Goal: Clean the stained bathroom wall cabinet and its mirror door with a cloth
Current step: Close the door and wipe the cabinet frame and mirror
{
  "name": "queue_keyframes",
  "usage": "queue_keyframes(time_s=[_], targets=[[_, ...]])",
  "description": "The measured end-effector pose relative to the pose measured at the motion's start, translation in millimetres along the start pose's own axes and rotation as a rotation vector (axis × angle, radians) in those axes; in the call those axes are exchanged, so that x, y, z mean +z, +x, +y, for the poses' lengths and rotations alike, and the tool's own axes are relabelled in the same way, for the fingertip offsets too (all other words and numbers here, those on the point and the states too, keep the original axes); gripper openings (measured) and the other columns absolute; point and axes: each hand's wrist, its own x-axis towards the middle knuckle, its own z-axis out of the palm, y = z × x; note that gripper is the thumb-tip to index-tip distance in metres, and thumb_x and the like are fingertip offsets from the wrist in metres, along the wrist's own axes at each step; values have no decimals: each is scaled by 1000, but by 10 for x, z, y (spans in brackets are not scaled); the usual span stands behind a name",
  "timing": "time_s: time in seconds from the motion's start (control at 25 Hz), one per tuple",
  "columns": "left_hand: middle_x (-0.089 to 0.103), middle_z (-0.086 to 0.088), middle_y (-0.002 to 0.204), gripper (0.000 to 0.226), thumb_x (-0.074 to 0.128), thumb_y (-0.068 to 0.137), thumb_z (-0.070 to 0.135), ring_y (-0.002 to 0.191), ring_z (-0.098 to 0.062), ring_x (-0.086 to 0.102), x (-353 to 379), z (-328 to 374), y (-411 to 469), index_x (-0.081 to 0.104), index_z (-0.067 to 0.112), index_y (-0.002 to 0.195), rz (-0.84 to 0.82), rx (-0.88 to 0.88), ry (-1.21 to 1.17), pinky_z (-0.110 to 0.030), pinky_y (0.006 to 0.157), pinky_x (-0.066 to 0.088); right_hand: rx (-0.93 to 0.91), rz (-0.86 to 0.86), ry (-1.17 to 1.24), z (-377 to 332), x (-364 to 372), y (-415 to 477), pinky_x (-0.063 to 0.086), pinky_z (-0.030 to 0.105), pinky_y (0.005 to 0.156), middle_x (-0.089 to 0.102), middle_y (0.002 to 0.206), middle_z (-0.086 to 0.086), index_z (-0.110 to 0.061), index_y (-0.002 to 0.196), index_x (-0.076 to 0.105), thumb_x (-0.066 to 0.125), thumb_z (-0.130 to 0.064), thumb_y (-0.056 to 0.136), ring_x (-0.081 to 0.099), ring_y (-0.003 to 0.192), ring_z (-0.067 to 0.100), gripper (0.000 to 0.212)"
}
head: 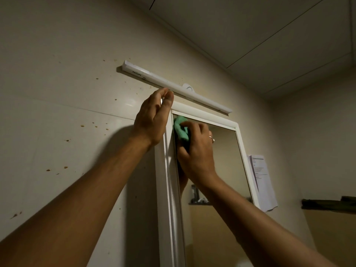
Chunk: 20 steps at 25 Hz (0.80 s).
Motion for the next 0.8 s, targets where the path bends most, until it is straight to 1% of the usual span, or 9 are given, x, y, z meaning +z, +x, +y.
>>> queue_keyframes(time_s=[0.08,0.2,0.28,0.4,0.52,0.56,0.68,0.72,0.8], targets=[[44,8,156,81,23,88,77,142,-8,39,13,15,-23,40,32,152,14,16,13,-29,114,33,16,68,-21,-88,129,43,49,33,94,51,132,11,-16,146,51,63,-25,93,44,123,27,55],[44,6,157,73,24,93,67,142,-8,38,17,17,-15,39,28,153,22,30,17,-25,110,32,-24,92,0,-99,205,236,53,42,97,52,134,15,-13,148,52,57,-25,95,48,124,32,55],[45,5,155,71,24,94,64,139,-7,39,29,18,-7,41,26,152,37,44,15,-22,107,32,-78,73,-30,-57,199,248,55,48,96,53,134,15,-13,145,56,57,-23,93,50,124,34,53],[46,4,154,70,25,95,64,140,-10,41,78,-7,-29,43,26,151,62,67,2,-29,113,36,-153,40,3,104,86,-43,55,49,97,57,134,10,-13,139,63,60,-14,96,49,127,30,43],[46,2,153,76,23,92,71,140,-13,41,112,-11,-40,43,26,150,70,67,7,-34,115,38,-164,36,38,150,54,-249,52,48,103,55,141,9,-13,141,60,62,-8,99,48,134,29,43],[47,1,151,79,21,90,74,139,-13,42,117,-12,-52,44,25,148,89,72,27,-33,114,39,-159,29,57,110,88,-195,49,50,107,51,147,9,-13,144,57,58,-11,99,45,138,29,45],[52,-1,146,80,18,90,73,135,-14,45,188,22,-65,49,20,143,163,115,107,-29,109,40,-117,-69,127,7,166,-16,31,55,121,33,165,5,-17,155,43,48,-13,96,22,155,25,59],[53,-2,144,79,18,92,71,134,-15,46,218,28,-68,51,19,141,192,120,132,-28,106,41,-153,-93,95,59,142,9,29,55,123,31,166,3,-18,157,39,47,-11,97,18,157,23,60],[55,-3,140,76,20,94,69,130,-16,49,252,9,-81,53,17,137,240,147,161,-27,101,42,-271,-125,-17,292,41,32,30,51,123,32,165,2,-19,157,39,44,-9,100,20,156,21,58]])
